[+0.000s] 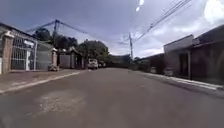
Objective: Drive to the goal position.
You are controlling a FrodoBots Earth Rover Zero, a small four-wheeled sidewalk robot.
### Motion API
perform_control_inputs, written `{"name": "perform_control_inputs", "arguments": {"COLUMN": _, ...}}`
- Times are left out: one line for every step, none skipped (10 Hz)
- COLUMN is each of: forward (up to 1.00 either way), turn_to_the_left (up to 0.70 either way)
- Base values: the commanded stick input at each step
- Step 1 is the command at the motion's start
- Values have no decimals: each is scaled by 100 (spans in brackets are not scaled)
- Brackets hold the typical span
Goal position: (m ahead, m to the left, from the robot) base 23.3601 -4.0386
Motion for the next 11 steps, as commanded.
{"name": "perform_control_inputs", "arguments": {"forward": 45, "turn_to_the_left": 0}}
{"name": "perform_control_inputs", "arguments": {"forward": 45, "turn_to_the_left": 0}}
{"name": "perform_control_inputs", "arguments": {"forward": 45, "turn_to_the_left": 0}}
{"name": "perform_control_inputs", "arguments": {"forward": 45, "turn_to_the_left": 0}}
{"name": "perform_control_inputs", "arguments": {"forward": 45, "turn_to_the_left": 0}}
{"name": "perform_control_inputs", "arguments": {"forward": 45, "turn_to_the_left": 0}}
{"name": "perform_control_inputs", "arguments": {"forward": 45, "turn_to_the_left": 0}}
{"name": "perform_control_inputs", "arguments": {"forward": 45, "turn_to_the_left": 0}}
{"name": "perform_control_inputs", "arguments": {"forward": 45, "turn_to_the_left": 0}}
{"name": "perform_control_inputs", "arguments": {"forward": 45, "turn_to_the_left": 0}}
{"name": "perform_control_inputs", "arguments": {"forward": 45, "turn_to_the_left": 0}}
